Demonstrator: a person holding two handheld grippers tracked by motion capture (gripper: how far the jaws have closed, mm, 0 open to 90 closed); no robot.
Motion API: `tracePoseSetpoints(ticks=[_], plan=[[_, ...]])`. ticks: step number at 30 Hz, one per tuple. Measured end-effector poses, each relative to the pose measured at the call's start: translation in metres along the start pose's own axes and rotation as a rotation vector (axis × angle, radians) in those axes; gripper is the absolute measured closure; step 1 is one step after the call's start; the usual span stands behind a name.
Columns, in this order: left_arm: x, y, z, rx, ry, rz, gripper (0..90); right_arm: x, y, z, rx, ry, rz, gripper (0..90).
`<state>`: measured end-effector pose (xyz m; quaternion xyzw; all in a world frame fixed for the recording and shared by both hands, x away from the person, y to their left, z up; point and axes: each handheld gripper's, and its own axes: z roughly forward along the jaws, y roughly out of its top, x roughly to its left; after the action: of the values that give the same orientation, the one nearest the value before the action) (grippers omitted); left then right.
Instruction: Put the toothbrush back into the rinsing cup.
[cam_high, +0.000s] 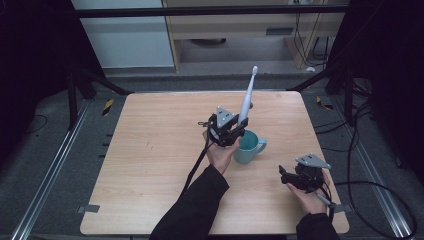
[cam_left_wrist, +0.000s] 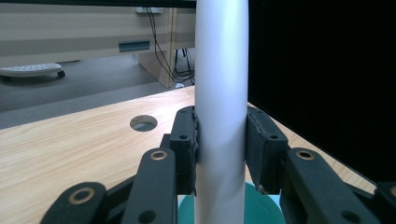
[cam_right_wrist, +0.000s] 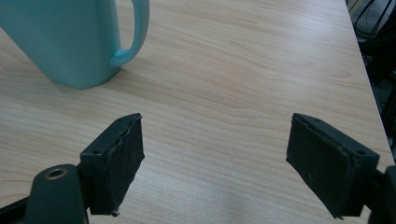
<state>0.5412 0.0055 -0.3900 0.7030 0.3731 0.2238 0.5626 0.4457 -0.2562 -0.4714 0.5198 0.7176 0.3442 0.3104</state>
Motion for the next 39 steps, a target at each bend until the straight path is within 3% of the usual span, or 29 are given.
tracePoseSetpoints(ticks=[11, 25, 39], plan=[[-0.007, -0.016, 0.014, 0.024, 0.022, 0.005, 66.0, 0.000, 0.000, 0.000, 0.001, 0.004, -0.001, 18.5], [-0.008, -0.040, 0.020, 0.051, 0.028, -0.019, 66.0, 0.000, 0.000, 0.001, 0.006, 0.001, -0.002, 18.5], [-0.007, -0.054, 0.021, 0.067, 0.031, -0.027, 66.0, 0.000, 0.000, 0.001, 0.009, -0.003, -0.003, 18.4]])
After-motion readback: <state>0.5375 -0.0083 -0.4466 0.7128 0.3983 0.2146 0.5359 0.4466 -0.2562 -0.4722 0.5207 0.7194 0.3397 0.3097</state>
